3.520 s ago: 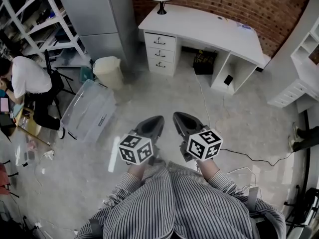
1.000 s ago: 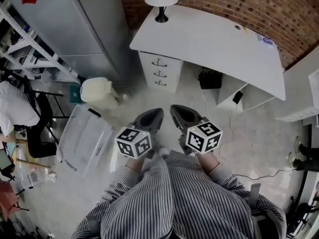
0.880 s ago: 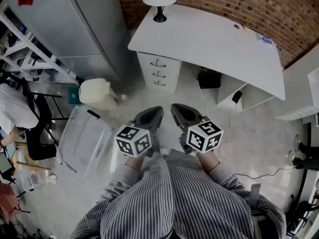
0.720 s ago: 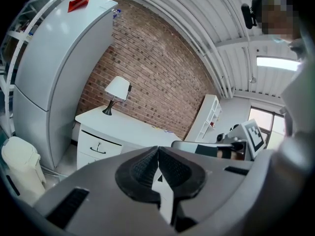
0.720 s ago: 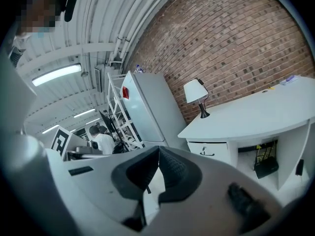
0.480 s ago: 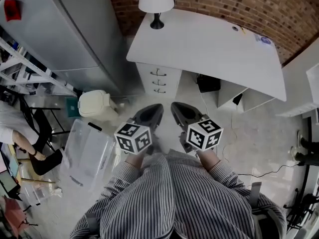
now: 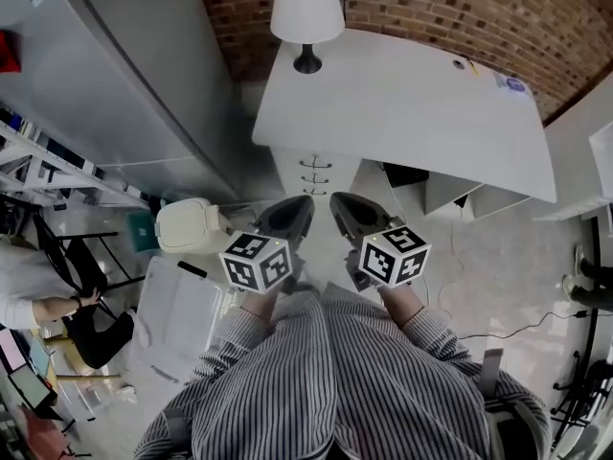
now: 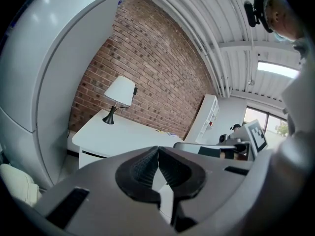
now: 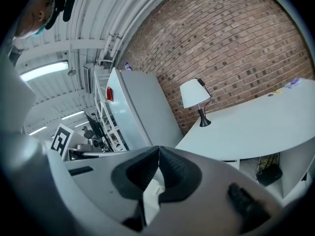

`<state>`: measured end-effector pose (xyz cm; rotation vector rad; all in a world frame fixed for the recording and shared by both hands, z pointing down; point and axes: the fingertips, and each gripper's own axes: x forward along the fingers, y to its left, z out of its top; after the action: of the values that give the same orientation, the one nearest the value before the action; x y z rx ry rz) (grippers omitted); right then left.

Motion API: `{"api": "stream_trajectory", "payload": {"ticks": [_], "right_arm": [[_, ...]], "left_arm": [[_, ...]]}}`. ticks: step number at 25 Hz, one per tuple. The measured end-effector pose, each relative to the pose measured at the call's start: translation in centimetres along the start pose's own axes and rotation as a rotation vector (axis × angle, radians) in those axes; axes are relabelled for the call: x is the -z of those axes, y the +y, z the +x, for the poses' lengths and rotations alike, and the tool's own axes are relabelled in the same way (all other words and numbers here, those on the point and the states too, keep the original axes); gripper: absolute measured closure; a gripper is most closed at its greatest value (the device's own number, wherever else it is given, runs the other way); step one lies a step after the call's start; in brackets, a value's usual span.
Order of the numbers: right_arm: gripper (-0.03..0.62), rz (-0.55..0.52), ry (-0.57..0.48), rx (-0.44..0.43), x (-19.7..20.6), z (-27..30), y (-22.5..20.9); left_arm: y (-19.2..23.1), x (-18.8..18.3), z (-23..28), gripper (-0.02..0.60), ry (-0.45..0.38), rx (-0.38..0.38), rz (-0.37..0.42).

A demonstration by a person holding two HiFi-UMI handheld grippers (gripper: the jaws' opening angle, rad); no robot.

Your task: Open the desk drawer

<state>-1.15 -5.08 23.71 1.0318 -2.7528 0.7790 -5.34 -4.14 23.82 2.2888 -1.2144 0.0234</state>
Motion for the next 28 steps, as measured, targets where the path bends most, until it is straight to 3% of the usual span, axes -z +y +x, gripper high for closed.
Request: {"api": "stream_trajectory", "payload": {"ticks": [10, 23, 28], "right_arm": [[0.577, 0.014, -0.032, 0.067, -1.9, 4.9, -0.9], [0.577, 0.066, 0.01, 0.11, 0.2, 7.4, -1.6], [0.577, 0.06, 0.035, 0.096, 0.5, 7.6, -2.5]], "left_arm": [[4.7, -2.7, 1.4, 0.566, 0.019, 0.055, 0.006], [6.8, -1.1, 2.5, 0.567, 0.082, 0.116, -0.041], [7.0, -0.7, 3.6, 0.566, 0.078, 0.107, -0.058]]}}
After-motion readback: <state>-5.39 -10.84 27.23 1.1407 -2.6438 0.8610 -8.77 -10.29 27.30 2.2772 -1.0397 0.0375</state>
